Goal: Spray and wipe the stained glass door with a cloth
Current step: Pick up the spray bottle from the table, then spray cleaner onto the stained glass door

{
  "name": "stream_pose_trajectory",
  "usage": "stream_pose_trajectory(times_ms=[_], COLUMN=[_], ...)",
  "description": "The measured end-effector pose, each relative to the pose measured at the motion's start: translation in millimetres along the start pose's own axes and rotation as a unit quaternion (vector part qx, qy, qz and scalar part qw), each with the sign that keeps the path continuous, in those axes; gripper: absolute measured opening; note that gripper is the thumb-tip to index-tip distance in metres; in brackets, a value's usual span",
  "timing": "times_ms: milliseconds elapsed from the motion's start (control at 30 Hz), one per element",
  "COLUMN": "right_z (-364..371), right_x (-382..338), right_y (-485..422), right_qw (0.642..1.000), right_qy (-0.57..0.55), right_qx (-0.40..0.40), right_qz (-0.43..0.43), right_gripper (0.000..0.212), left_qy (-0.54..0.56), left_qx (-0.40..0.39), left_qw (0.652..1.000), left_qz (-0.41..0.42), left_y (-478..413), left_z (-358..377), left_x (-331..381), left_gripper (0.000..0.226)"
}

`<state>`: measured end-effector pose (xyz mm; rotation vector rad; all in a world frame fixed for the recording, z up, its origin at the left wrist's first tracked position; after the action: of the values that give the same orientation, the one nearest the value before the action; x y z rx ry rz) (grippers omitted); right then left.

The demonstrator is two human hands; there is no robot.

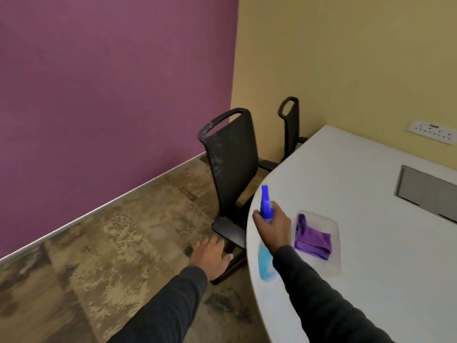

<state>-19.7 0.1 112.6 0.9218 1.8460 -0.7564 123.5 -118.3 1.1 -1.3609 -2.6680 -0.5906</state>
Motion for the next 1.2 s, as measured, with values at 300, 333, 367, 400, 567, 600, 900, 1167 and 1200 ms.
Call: stream_pose_trajectory(times_ms=[300,333,367,400,567,600,900,1167,1200], right_z=[162.3,182.0,203.5,226.4,336.8,357.9,537.2,681.0,696.1], right_x=[-83.9,-94.7,-105.8,-116.8,-179.2,-191.9,-296.9,-369.5,-377.1], right_y=[83.6,93.3,103.9,114.7,174.9,187.8,308.0,385.5,396.1], right_qw=[0.985,0.981,0.977,0.970,0.922,0.910,0.803,0.733,0.722], right_qy=[-0.080,-0.094,-0.107,-0.119,-0.162,-0.169,-0.204,-0.202,-0.201], right_qx=[-0.144,-0.157,-0.178,-0.205,-0.344,-0.368,-0.541,-0.622,-0.634], right_qz=[-0.056,-0.058,-0.055,-0.051,-0.077,-0.085,-0.144,-0.185,-0.192], right_gripper=[0.022,0.018,0.018,0.022,0.023,0.021,0.014,0.014,0.013], left_qy=[-0.003,-0.004,-0.004,-0.002,0.030,0.040,0.070,0.089,0.091], left_qx=[0.042,0.048,0.055,0.062,0.092,0.097,0.142,0.147,0.152], left_qw=[0.991,0.987,0.983,0.979,0.945,0.937,0.862,0.798,0.790], left_qz=[-0.130,-0.151,-0.173,-0.195,-0.313,-0.335,-0.481,-0.578,-0.587], left_y=[122.4,137.9,154.4,170.6,247.3,261.5,382.4,476.8,486.4], left_z=[-15.8,-16.6,-17.4,-18.4,-23.6,-26.6,-68.3,-90.6,-93.8], left_x=[-162.1,-182.3,-203.2,-223.8,-320.7,-338.3,-497.2,-625.6,-638.6], left_gripper=[0.058,0.059,0.059,0.058,0.061,0.061,0.057,0.055,0.055])
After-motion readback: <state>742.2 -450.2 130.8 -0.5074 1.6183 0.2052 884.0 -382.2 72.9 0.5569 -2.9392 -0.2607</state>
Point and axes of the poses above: each hand's wrist, its own y-axis away from the middle knuckle, its own z-axis out of the palm, x = y × z, the point moved 6 cm from there along -y, towards the middle knuckle, and after that the axes turned 2 degrees about -x, right-handed, at the moved point
